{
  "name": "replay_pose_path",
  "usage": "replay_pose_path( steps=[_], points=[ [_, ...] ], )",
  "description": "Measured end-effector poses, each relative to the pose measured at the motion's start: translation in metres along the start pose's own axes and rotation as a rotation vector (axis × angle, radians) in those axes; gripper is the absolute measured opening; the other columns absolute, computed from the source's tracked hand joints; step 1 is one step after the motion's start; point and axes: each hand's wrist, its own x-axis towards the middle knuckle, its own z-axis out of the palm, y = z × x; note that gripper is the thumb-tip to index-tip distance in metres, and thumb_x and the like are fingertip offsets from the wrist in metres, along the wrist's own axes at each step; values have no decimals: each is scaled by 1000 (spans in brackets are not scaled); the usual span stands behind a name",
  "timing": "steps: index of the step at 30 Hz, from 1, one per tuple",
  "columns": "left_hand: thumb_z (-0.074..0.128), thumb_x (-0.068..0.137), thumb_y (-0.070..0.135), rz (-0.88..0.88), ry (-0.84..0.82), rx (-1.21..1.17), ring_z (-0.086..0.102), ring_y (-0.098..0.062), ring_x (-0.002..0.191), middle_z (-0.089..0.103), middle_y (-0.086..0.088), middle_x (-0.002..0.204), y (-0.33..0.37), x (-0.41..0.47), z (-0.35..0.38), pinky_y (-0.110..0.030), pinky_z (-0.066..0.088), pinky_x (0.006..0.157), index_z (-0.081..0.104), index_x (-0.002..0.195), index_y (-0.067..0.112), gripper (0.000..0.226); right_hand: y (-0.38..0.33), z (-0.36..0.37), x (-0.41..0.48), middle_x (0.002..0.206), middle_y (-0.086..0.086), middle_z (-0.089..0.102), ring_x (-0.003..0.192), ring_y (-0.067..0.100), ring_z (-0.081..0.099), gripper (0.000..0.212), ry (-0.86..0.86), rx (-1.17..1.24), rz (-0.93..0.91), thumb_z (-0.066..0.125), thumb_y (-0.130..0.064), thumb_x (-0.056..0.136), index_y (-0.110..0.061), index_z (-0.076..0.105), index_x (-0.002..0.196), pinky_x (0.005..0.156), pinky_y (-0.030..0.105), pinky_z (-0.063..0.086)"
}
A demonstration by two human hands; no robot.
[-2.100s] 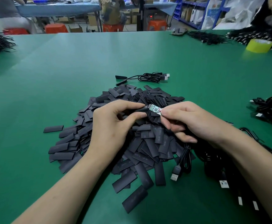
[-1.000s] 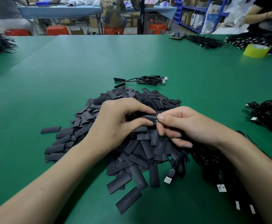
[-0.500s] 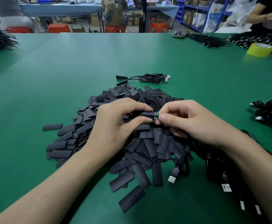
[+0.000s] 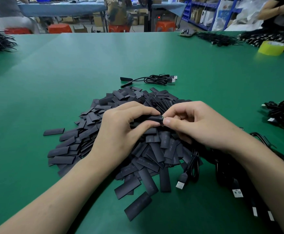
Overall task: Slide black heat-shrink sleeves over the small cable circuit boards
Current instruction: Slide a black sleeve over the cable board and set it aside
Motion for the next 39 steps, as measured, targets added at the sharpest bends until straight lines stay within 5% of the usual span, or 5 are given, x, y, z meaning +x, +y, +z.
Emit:
replay_pose_path(
  steps=[3,12,23,31,39],
  points=[
    [83,84,18,-41,36,9,66,1,90,74,9,94,-1,0,0,-10,47,81,80,99,16,16,0,-4,0,62,4,62,49,19,53,15,52,41,10,65,-23,99,-17,69,86,54,28,43],
    [83,85,20,10,22,28,68,-5,90,74,6,96,-1,-3,2,-21,52,84,80,101,15,18,-2,1,0,58,5,55,50,20,47,21,39,52,15,63,-15,100,-17,69,79,50,30,37],
    [81,86,19,45,-6,37,67,-6,89,73,5,94,0,-4,5,-13,49,81,80,101,14,16,-2,3,0,54,0,54,44,16,44,21,4,70,23,61,-11,100,-14,67,80,46,23,35],
    [86,80,28,-146,211,38,68,0,86,74,10,91,5,-1,2,-6,44,83,80,106,18,29,1,2,1,57,3,54,42,13,44,19,79,213,59,59,-13,101,-6,68,86,49,24,37],
    [84,83,17,-175,196,-7,69,5,93,76,12,99,5,-3,9,-6,46,84,80,109,14,26,8,5,2,59,3,55,44,13,46,21,61,200,60,60,-14,102,-11,68,83,49,17,39]
  ],
)
